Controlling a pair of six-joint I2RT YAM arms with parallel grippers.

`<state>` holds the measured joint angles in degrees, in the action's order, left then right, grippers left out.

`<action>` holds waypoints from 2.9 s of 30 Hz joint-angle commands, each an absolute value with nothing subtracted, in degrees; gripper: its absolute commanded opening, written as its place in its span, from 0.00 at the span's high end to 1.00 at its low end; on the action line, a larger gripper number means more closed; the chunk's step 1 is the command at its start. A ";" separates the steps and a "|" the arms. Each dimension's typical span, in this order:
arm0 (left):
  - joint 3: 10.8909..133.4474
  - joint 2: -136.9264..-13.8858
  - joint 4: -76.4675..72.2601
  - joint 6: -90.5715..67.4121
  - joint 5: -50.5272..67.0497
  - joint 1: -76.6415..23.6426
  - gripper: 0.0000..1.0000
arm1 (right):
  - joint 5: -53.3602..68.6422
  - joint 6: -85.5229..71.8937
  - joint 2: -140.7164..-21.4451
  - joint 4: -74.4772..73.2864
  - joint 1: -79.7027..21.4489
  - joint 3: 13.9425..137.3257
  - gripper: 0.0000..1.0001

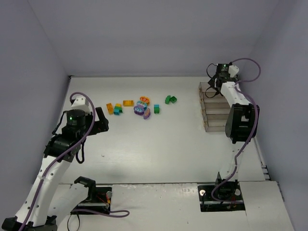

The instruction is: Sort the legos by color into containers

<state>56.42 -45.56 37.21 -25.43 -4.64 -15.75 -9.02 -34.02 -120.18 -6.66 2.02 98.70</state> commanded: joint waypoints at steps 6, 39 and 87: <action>57.39 -45.70 36.03 -26.89 -4.31 -15.82 0.11 | -7.56 -45.61 -122.07 -4.92 3.78 103.45 0.86; 58.18 -47.11 35.25 -26.46 -3.96 -15.91 0.11 | 7.65 -14.08 -107.42 -0.53 -10.18 93.89 0.45; 59.15 -45.09 41.57 -28.21 -3.78 -15.82 0.11 | -20.13 -34.97 -106.71 -7.65 -25.69 89.83 1.00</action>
